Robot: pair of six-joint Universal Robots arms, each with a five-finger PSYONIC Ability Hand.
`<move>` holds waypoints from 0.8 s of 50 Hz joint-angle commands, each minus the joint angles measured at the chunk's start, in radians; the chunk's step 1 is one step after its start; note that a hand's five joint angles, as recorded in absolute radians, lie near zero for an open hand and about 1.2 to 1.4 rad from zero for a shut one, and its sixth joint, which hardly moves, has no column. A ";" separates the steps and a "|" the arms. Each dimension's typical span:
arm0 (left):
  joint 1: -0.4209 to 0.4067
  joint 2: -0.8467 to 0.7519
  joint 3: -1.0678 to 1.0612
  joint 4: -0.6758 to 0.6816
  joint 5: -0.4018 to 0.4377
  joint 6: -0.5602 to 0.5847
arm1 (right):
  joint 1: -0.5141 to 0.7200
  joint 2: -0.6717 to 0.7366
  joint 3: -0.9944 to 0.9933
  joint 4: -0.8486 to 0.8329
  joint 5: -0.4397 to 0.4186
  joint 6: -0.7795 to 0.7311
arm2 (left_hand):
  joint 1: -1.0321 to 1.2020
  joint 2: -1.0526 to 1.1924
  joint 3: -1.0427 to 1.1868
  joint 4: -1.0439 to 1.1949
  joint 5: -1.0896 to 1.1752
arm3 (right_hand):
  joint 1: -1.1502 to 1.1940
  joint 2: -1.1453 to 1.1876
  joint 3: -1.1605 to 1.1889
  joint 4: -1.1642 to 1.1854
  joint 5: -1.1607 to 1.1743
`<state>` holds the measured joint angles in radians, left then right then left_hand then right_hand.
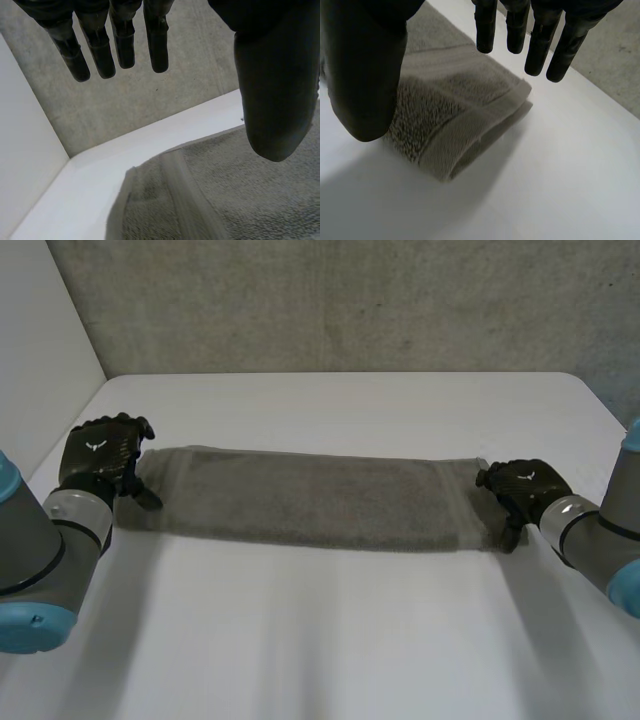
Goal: Fold the towel.
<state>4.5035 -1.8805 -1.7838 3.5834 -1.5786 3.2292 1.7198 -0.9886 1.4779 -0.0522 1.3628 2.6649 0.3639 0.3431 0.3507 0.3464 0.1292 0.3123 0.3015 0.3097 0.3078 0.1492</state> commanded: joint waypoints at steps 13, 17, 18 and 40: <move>0.002 -0.012 -0.069 0.152 -0.003 -0.020 | -0.075 -0.002 0.019 -0.020 -0.056 -0.007 | -0.071 -0.050 -0.058 -0.054 -0.011 | 1.084 1.095 1.087 1.088 1.073; 0.002 -0.014 -0.069 0.152 -0.003 -0.020 | -0.115 -0.048 0.050 -0.021 -0.064 -0.011 | -0.071 -0.050 -0.058 -0.054 -0.011 | 1.084 1.095 1.087 1.088 1.073; 0.005 -0.014 -0.069 0.152 -0.003 -0.020 | -0.146 -0.064 0.058 -0.021 -0.077 -0.025 | -0.074 -0.053 -0.061 -0.056 -0.014 | 1.084 1.095 1.087 1.088 1.073; 0.016 -0.003 -0.080 0.152 -0.004 -0.020 | -0.193 -0.119 -0.298 0.213 -0.108 -0.220 | -0.100 -0.080 -0.087 -0.083 -0.040 | 1.084 1.095 1.087 1.088 1.073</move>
<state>4.5178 -1.8845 -1.8639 3.7351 -1.5819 3.2091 1.3663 -1.0768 1.2970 0.0915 1.2385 2.3638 0.3359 0.3222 0.3313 0.3298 0.1098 1.3157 1.3087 1.3275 1.3407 1.1632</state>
